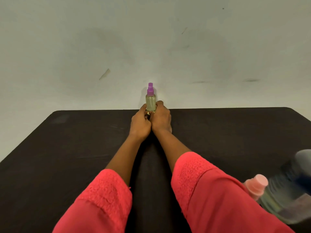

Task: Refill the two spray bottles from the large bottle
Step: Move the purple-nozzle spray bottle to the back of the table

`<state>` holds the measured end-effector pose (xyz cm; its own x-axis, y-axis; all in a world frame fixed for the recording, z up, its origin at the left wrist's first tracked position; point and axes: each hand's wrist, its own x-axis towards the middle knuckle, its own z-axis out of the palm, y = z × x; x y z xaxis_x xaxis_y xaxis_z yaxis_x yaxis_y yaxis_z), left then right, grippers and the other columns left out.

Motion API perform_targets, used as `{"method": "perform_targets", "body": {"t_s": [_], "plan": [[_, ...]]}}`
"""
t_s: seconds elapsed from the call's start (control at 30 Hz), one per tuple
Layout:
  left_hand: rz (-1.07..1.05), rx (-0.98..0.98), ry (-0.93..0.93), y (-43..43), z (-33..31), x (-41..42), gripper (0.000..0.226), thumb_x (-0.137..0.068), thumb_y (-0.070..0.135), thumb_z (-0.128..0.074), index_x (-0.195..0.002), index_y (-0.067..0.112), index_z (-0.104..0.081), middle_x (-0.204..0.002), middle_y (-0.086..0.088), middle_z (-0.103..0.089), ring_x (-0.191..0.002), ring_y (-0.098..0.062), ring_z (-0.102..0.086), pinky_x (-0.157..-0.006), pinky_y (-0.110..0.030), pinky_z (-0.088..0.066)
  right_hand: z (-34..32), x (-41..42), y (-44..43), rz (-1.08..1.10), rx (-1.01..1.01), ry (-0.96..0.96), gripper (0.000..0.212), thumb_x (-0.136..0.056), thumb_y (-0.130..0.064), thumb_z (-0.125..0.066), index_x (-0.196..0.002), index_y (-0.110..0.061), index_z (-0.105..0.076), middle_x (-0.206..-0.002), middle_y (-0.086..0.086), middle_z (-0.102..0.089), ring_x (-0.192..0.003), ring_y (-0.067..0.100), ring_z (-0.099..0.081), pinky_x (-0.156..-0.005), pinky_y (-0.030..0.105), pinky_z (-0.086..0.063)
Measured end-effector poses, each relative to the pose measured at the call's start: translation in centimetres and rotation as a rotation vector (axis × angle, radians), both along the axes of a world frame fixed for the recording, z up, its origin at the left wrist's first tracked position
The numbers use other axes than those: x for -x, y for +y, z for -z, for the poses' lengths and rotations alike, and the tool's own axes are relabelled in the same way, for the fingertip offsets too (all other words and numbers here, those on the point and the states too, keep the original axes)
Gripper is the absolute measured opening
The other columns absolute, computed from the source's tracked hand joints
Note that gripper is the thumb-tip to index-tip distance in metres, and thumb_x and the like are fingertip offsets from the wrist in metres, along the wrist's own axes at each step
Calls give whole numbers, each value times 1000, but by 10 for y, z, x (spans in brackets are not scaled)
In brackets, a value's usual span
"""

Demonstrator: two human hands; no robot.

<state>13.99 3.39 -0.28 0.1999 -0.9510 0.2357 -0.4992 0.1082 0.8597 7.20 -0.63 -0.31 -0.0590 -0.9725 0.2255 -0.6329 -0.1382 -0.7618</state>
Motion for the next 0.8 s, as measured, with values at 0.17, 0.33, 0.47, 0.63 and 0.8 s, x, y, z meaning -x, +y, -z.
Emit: {"method": "perform_targets", "body": {"t_s": [0.17, 0.33, 0.47, 0.63, 0.8], "plan": [[15, -8, -21, 4, -1, 2, 47, -91, -9, -35, -131, 11, -51, -103, 4, -56, -94, -11, -54, -83, -22, -45, -2, -1, -1, 26, -10, -7, 14, -95, -12, -45, -107, -6, -51, -103, 13, -61, -94, 30, -59, -75, 40, -50], [9, -22, -26, 3, -2, 3, 48, -93, -9, -34, -136, 9, -47, -104, 2, -52, -88, -6, -50, -80, -18, -41, -3, -1, 0, 25, -15, -2, 15, -95, -11, -46, -107, -5, -53, -104, 13, -61, -95, 30, -59, -77, 40, -50], [-15, -1, -26, 2, 0, 3, 47, -93, -8, -34, -133, 9, -50, -120, -10, -62, -94, -8, -51, -72, -6, -37, -4, 1, 2, 19, -23, -52, 19, -93, -10, -49, -111, -5, -52, -107, 14, -61, -98, 32, -59, -80, 42, -50], [-65, 58, 14, 16, -5, 10, 42, -96, -5, -33, -133, 6, -49, -121, -13, -60, -88, -3, -48, -64, 5, -34, -7, 8, 11, 26, -10, -126, 39, -94, -11, -54, -131, -6, -45, -116, 16, -61, -107, 31, -58, -85, 38, -48], [-77, 43, 28, 39, -6, 16, 46, -95, -7, -34, -138, 5, -44, -134, -13, -53, -111, -7, -46, -80, 1, -29, -9, 12, 31, 15, -6, -125, 36, -96, -10, -48, -132, -7, -46, -117, 14, -60, -108, 29, -58, -86, 36, -47]]}}
